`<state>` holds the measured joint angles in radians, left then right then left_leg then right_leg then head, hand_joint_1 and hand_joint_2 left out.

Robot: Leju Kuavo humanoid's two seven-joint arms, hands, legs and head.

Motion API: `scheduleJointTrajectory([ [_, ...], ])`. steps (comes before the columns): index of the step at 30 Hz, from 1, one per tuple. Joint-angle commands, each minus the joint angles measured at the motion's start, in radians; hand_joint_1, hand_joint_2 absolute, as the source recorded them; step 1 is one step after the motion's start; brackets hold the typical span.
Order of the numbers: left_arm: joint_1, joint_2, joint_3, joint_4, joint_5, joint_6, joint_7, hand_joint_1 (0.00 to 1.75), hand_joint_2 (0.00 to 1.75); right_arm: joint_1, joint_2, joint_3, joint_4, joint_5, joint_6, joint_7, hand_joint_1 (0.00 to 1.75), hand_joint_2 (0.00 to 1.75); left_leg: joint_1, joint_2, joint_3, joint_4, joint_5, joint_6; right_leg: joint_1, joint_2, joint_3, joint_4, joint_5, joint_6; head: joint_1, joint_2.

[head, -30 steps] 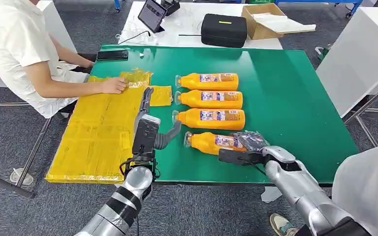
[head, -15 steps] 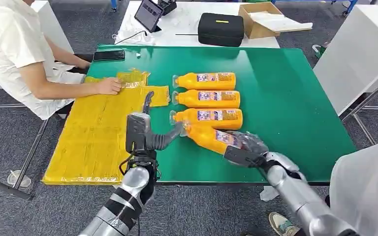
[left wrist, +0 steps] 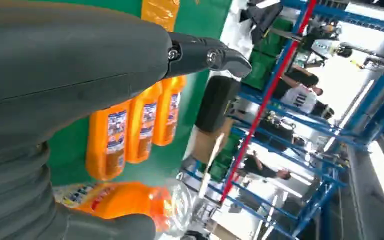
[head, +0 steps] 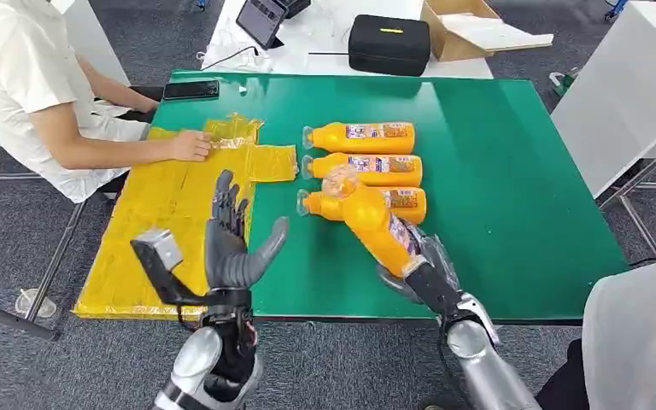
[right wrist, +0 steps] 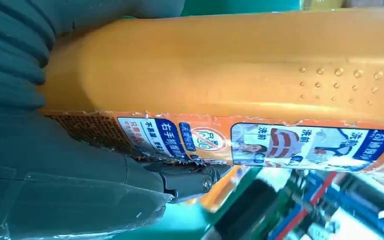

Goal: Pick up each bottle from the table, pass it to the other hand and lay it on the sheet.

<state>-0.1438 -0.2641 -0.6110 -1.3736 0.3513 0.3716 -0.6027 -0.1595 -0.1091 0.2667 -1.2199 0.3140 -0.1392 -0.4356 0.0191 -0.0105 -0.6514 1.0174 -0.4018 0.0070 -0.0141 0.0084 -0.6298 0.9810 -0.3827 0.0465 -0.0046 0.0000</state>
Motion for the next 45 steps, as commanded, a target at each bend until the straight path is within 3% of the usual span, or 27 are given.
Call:
scheduleJointTrajectory([
  [1,0.160,0.143,-0.022,-0.160,0.030,-0.073,-0.032,0.00,1.75,0.058,0.050,-0.068,-0.119,-0.009,-0.025,-0.023,1.75,1.75,-0.001,0.003,0.003,-0.001,-0.002,0.000,0.000,0.002,0.001,0.000,-0.001,-0.001,0.000,0.000],
  [3,0.161,0.139,-0.018,-0.171,0.003,-0.063,-0.055,0.00,1.75,0.050,0.052,-0.053,-0.108,0.000,-0.024,-0.015,1.75,1.75,-0.001,0.005,0.008,-0.001,-0.004,0.000,0.000,0.003,0.005,0.000,-0.003,-0.003,0.000,0.000],
  [10,0.113,0.122,-0.020,-0.077,0.033,-0.107,0.002,0.00,1.75,0.004,0.079,0.032,-0.042,0.006,0.007,-0.026,1.75,1.75,0.000,0.003,0.002,-0.001,-0.001,-0.001,0.001,0.002,0.000,-0.001,-0.001,-0.002,0.000,0.000],
  [13,0.085,0.116,-0.038,0.006,0.025,-0.173,0.031,0.00,1.75,-0.037,0.080,0.083,-0.015,-0.009,0.045,-0.028,1.75,1.75,-0.001,0.006,0.009,-0.002,-0.003,0.000,0.000,0.004,0.006,-0.001,-0.003,-0.004,0.000,0.000],
  [19,0.059,0.099,-0.057,0.086,0.006,-0.216,0.029,0.00,1.75,-0.087,0.095,0.125,0.027,-0.023,0.066,-0.022,1.75,1.75,-0.001,0.004,0.005,-0.002,-0.001,0.000,0.000,0.002,0.002,-0.001,-0.001,-0.002,0.000,0.000],
  [21,0.058,0.098,-0.056,0.085,0.006,-0.216,0.029,0.00,1.75,-0.086,0.093,0.124,0.028,-0.023,0.066,-0.022,1.75,1.75,-0.001,0.006,0.013,-0.002,-0.004,0.001,0.000,0.002,0.009,0.000,-0.004,-0.005,0.000,0.000],
  [27,0.044,0.103,-0.078,0.103,-0.013,-0.240,0.048,0.00,1.75,-0.104,0.096,0.138,0.045,-0.032,0.081,-0.021,1.75,1.75,0.000,0.001,0.003,-0.001,0.000,0.000,0.001,0.000,0.001,-0.001,-0.001,-0.002,0.000,0.000],
  [36,-0.030,0.056,-0.069,0.255,-0.030,-0.251,0.051,0.00,1.75,-0.202,0.144,0.262,0.126,-0.031,0.123,-0.004,1.75,1.75,0.000,0.004,0.003,-0.001,0.000,0.000,0.001,0.002,0.000,0.000,0.000,-0.002,0.000,0.000],
  [45,-0.073,0.034,-0.011,0.231,0.078,-0.318,0.093,0.00,1.75,-0.231,0.175,0.363,0.183,-0.004,0.130,-0.024,1.75,1.75,0.000,0.003,0.004,-0.001,0.000,-0.001,0.001,0.002,0.002,0.000,-0.001,-0.002,0.000,0.000],
])
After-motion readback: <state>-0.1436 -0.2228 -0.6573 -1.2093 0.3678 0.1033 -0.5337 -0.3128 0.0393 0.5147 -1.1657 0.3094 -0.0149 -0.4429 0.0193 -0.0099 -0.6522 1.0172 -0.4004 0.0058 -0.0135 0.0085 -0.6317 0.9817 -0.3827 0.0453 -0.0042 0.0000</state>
